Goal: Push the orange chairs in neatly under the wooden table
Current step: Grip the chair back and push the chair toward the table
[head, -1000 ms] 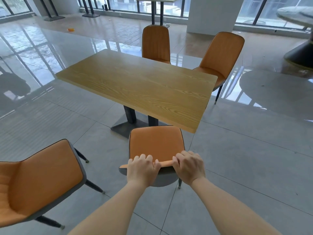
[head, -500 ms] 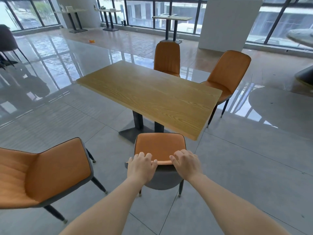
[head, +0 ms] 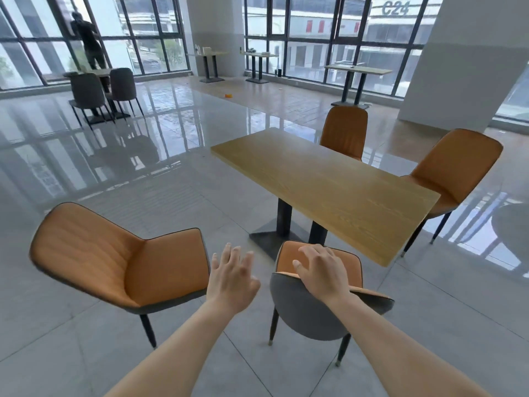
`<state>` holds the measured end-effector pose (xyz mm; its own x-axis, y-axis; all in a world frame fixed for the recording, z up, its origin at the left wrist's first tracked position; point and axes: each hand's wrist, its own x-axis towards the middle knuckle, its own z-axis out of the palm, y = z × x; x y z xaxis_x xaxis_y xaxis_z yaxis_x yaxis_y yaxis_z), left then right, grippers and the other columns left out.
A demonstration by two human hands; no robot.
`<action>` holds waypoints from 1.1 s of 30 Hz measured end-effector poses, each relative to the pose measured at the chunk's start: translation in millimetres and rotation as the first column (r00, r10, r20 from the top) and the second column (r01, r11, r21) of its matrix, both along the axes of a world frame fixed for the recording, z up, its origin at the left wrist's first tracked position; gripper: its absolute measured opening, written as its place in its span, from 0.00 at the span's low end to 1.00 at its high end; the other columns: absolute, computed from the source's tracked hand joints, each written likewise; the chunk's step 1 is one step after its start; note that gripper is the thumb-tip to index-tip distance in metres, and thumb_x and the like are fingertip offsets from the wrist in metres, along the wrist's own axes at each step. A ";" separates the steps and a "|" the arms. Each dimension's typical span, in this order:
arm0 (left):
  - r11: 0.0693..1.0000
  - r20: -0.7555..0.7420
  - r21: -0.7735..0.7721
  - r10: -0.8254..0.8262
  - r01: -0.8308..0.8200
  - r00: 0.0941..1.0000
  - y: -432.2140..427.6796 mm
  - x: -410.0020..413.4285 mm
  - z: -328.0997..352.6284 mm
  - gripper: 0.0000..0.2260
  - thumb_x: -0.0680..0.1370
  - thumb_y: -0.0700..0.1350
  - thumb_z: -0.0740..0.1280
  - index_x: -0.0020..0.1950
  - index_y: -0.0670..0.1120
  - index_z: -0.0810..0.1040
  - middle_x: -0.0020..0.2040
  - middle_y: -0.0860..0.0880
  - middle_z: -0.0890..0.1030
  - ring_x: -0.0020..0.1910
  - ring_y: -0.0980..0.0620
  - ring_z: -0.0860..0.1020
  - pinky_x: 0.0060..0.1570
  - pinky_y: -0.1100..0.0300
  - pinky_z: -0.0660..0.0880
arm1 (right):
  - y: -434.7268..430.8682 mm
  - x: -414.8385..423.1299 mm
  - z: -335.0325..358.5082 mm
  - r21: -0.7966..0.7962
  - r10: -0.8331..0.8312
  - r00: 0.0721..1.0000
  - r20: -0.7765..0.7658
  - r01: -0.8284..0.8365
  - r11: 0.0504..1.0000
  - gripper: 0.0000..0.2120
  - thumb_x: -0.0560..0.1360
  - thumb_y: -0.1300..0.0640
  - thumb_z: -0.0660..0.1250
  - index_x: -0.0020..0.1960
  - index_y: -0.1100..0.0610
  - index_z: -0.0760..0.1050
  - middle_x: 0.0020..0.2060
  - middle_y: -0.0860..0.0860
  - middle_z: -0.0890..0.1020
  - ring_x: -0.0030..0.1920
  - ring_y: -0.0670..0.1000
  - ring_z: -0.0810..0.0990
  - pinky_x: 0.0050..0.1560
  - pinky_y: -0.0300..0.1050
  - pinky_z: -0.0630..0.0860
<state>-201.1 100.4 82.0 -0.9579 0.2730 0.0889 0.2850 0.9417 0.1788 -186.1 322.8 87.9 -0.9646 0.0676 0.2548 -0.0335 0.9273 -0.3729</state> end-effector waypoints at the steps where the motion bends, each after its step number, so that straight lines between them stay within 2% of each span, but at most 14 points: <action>1: 1.000 -0.006 -0.002 0.016 -0.016 1.000 -15.3 1.5 3.5 0.23 0.79 0.52 0.60 0.73 0.49 0.64 0.76 0.44 0.64 0.80 0.41 0.53 0.76 0.38 0.53 | -15.0 -2.3 3.1 0.005 0.016 1.000 0.001 -0.016 1.000 0.17 0.79 0.46 0.66 0.64 0.53 0.78 0.62 0.50 0.82 0.61 0.54 0.79 0.59 0.52 0.77; 5: 0.998 -0.033 0.025 0.054 -0.053 0.998 -78.8 4.7 16.5 0.24 0.80 0.53 0.58 0.75 0.49 0.63 0.77 0.44 0.63 0.80 0.41 0.50 0.77 0.39 0.51 | -79.4 -14.5 18.1 0.013 0.074 0.997 -0.006 -0.074 0.997 0.18 0.79 0.45 0.65 0.64 0.53 0.77 0.58 0.51 0.82 0.58 0.55 0.78 0.56 0.51 0.76; 14: 0.997 -0.060 -0.030 0.075 -0.077 0.995 -265.2 4.4 29.3 0.23 0.82 0.57 0.56 0.75 0.51 0.63 0.80 0.44 0.60 0.81 0.42 0.49 0.77 0.38 0.50 | -253.0 -21.8 25.5 -0.013 0.093 0.995 0.033 -0.093 0.996 0.21 0.79 0.45 0.65 0.69 0.53 0.75 0.63 0.52 0.81 0.63 0.56 0.77 0.61 0.55 0.76; 21: 0.986 -0.063 -0.021 0.165 -0.166 0.984 -386.9 -4.3 45.1 0.24 0.82 0.58 0.55 0.76 0.50 0.62 0.80 0.44 0.60 0.81 0.42 0.49 0.77 0.38 0.49 | -364.4 -34.8 28.7 -0.026 0.124 0.991 0.054 -0.123 0.992 0.23 0.79 0.42 0.64 0.69 0.52 0.75 0.63 0.52 0.81 0.63 0.55 0.77 0.59 0.55 0.77; 28: 0.974 -0.053 -0.023 0.226 -0.227 0.973 -464.6 -41.0 45.0 0.24 0.81 0.57 0.56 0.76 0.51 0.62 0.80 0.44 0.59 0.81 0.42 0.50 0.77 0.38 0.49 | -445.1 -88.5 23.7 -0.030 0.180 0.980 0.088 -0.178 0.984 0.23 0.79 0.42 0.63 0.70 0.51 0.73 0.64 0.51 0.80 0.64 0.54 0.76 0.61 0.51 0.74; 33: 0.972 -0.047 -0.052 0.228 -0.230 0.973 -511.5 -106.2 36.8 0.25 0.81 0.57 0.57 0.76 0.51 0.61 0.80 0.43 0.60 0.81 0.41 0.50 0.77 0.38 0.49 | -494.9 -148.7 11.9 -0.051 0.202 0.975 0.093 -0.197 0.979 0.23 0.79 0.42 0.63 0.70 0.51 0.73 0.63 0.50 0.80 0.65 0.53 0.75 0.62 0.50 0.72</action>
